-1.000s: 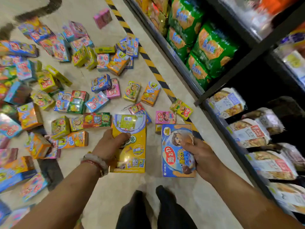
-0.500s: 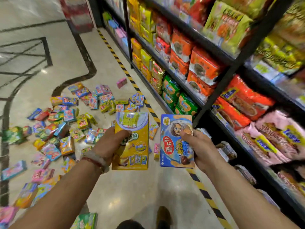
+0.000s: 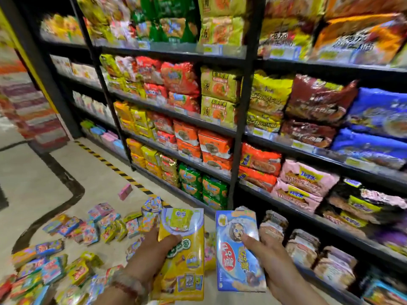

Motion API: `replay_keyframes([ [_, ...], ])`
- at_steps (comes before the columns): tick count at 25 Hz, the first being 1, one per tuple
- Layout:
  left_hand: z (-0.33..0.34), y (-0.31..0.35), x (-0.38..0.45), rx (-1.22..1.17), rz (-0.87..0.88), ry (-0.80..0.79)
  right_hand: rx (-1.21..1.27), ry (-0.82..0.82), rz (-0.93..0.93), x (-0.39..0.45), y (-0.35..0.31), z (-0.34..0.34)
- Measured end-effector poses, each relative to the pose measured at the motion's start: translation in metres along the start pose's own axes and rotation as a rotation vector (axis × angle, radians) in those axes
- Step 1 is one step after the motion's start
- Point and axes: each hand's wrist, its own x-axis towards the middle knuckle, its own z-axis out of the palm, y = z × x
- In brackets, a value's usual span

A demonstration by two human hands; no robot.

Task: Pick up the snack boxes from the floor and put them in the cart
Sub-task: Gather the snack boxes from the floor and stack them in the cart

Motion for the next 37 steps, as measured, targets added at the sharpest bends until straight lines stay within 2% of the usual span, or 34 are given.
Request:
replay_keyframes([
  [5,0.058,0.016,-0.019,0.102,0.035,-0.178,0.065,0.195,-0.057,-0.065,-0.013,-0.038],
  [14,0.259,0.009,-0.105,0.240,0.086,-0.626,0.214,0.625,-0.223,-0.205,-0.021,-0.187],
  [22,0.447,-0.084,-0.238,0.493,0.100,-0.999,0.367,0.994,-0.332,-0.393,0.035,-0.332],
  [25,0.508,-0.126,-0.303,0.476,-0.030,-1.119,0.443,1.137,-0.366,-0.464,0.065,-0.375],
  [33,0.628,-0.214,-0.456,0.606,-0.172,-1.532,0.689,1.517,-0.484,-0.619,0.136,-0.432],
  [37,0.685,-0.253,-0.522,0.662,-0.201,-1.680,0.782,1.743,-0.480,-0.671,0.159,-0.457],
])
